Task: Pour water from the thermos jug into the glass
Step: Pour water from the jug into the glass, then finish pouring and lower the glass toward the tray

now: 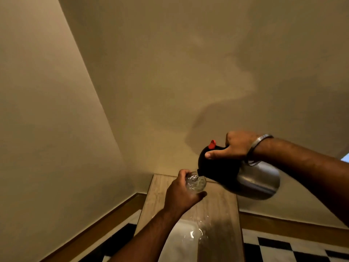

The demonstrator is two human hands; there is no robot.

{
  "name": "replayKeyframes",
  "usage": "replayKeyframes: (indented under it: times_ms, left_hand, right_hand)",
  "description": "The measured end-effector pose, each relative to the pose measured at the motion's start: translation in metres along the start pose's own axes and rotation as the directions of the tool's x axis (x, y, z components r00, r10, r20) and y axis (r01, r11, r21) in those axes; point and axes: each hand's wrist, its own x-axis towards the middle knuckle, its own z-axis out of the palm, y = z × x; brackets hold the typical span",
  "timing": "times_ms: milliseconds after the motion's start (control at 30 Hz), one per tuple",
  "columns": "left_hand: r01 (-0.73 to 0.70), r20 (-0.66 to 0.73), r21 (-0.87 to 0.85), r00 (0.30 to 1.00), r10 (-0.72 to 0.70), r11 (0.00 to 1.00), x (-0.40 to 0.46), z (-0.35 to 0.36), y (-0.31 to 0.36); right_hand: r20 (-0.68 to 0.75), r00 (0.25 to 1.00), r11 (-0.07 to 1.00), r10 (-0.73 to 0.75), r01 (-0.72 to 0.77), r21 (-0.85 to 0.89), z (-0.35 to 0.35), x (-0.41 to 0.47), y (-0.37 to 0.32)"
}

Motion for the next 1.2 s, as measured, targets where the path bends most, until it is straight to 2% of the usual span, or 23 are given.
replayKeyframes:
  times_ms: [133, 233, 367, 467, 600, 700, 967, 1033, 1133, 1200]
  left_hand:
    - [0.066, -0.031, 0.072, 0.997, -0.064, 0.995, -0.015, 0.011, -0.009]
    - [0.074, -0.035, 0.152, 0.997, -0.069, 0.986, -0.025, 0.016, -0.021]
    - [0.063, 0.006, 0.25, 0.998, -0.066, 0.966, -0.033, 0.018, -0.038]
    - [0.063, 0.061, 0.292, 0.995, -0.084, 0.954, -0.037, 0.017, -0.058]
    - [0.09, 0.138, 0.307, 0.981, -0.138, 0.947, -0.039, 0.013, -0.092]
    - [0.103, 0.182, 0.311, 0.969, -0.165, 0.945, -0.041, 0.017, -0.129]
    - [0.182, 0.271, 0.308, 0.924, -0.269, 0.934, -0.053, 0.054, -0.236]
    - [0.212, 0.266, 0.309, 0.917, -0.298, 0.927, -0.051, 0.066, -0.26]
    - [0.244, 0.247, 0.308, 0.913, -0.325, 0.92, -0.048, 0.09, -0.297]
    - [0.261, 0.226, 0.3, 0.915, -0.334, 0.918, -0.048, 0.102, -0.312]
  right_hand:
    - [0.048, 0.998, 0.977, 0.048, -0.056, 0.205, 0.035, -0.007, 0.024]
    - [0.084, 0.99, 0.911, 0.117, -0.14, 0.387, 0.066, -0.017, 0.039]
    - [0.122, 0.967, 0.759, 0.222, -0.251, 0.601, 0.114, -0.034, 0.045]
    - [0.145, 0.934, 0.594, 0.326, -0.321, 0.738, 0.152, -0.047, 0.038]
    - [0.147, 0.875, 0.437, 0.462, -0.369, 0.82, 0.2, -0.056, 0.019]
    - [0.22, 0.83, 0.25, 0.512, -0.389, 0.887, 0.251, -0.056, 0.009]
    - [0.396, 0.627, -0.122, 0.671, -0.434, 0.893, 0.398, -0.038, 0.009]
    - [0.406, 0.639, -0.141, 0.653, -0.424, 0.895, 0.43, -0.031, 0.02]
    - [0.477, 0.672, -0.234, 0.566, -0.424, 0.875, 0.477, -0.024, 0.04]
    - [0.421, 0.669, -0.179, 0.613, -0.401, 0.898, 0.496, -0.024, 0.043]
